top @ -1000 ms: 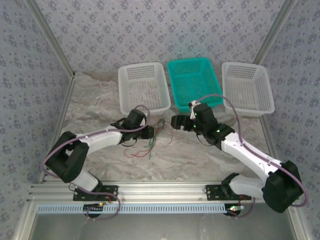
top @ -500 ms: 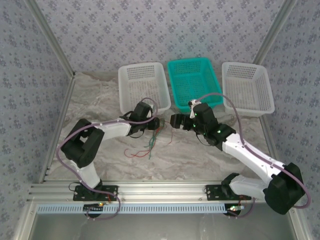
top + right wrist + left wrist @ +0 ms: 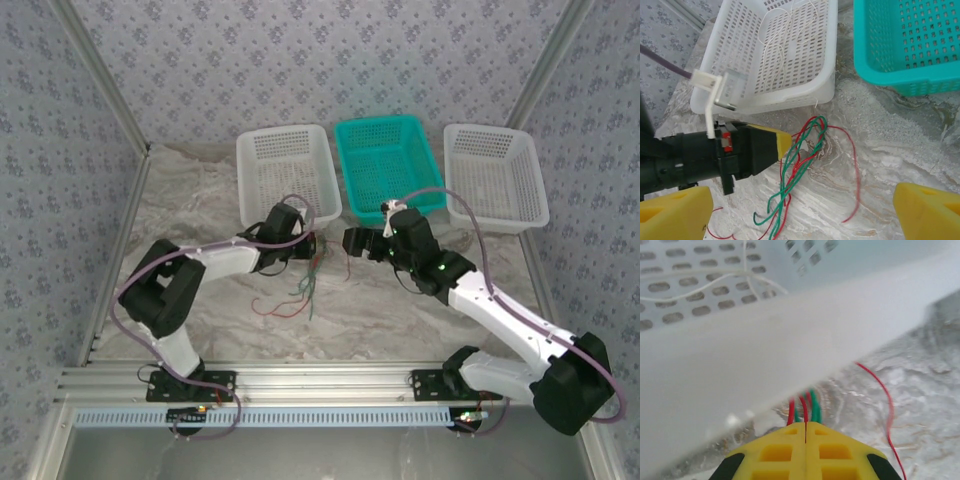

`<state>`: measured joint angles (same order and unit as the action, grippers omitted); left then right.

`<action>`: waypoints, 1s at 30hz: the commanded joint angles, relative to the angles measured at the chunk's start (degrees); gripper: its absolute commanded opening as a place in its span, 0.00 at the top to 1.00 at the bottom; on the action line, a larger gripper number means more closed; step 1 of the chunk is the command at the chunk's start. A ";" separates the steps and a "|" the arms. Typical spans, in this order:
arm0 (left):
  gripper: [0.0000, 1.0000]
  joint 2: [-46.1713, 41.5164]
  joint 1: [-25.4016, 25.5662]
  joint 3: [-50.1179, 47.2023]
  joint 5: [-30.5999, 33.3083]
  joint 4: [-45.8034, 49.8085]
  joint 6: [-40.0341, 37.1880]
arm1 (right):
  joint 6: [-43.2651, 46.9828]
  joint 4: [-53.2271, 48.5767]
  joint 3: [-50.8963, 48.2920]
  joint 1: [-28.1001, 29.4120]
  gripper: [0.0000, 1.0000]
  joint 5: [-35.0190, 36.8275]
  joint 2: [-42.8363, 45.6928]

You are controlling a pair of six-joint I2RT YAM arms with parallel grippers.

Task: Untangle the cables
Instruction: Untie the cable from multiple cables.

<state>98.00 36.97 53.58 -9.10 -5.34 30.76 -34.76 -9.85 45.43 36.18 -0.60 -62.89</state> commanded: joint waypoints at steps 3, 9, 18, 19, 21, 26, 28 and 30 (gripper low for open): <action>1.00 -7.55 0.28 0.36 -3.93 -0.92 1.13 | -8.95 8.70 -4.80 2.66 0.04 -1.81 -4.18; 1.00 -11.90 1.28 0.45 -4.51 0.01 0.88 | -15.11 18.61 -5.99 6.10 0.05 -4.01 -15.10; 1.00 -16.58 1.39 -0.42 -2.94 3.26 0.26 | -15.58 23.69 -3.13 6.43 0.20 -3.39 -28.50; 1.00 -17.00 1.43 -0.51 -2.93 3.32 0.26 | -15.37 23.81 -2.59 6.52 0.24 -3.40 -29.77; 1.00 -17.88 1.44 -0.53 -2.89 3.58 0.27 | -14.21 24.00 -1.09 6.84 0.28 -3.75 -32.62; 1.00 -20.21 1.53 -0.84 -2.44 4.85 -0.18 | -14.37 20.79 2.01 7.76 0.45 0.66 -38.73; 1.00 -21.70 1.53 -0.90 -1.86 5.55 -0.43 | -14.90 18.75 2.60 7.72 0.58 2.37 -40.77; 1.00 -23.83 1.52 -0.98 -0.96 6.63 -0.69 | -16.39 18.96 1.70 6.88 0.87 1.99 -42.31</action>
<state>77.97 38.04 53.04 -11.55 -0.19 31.11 -49.30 11.14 47.20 43.40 -0.49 -101.43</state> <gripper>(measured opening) 0.060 0.238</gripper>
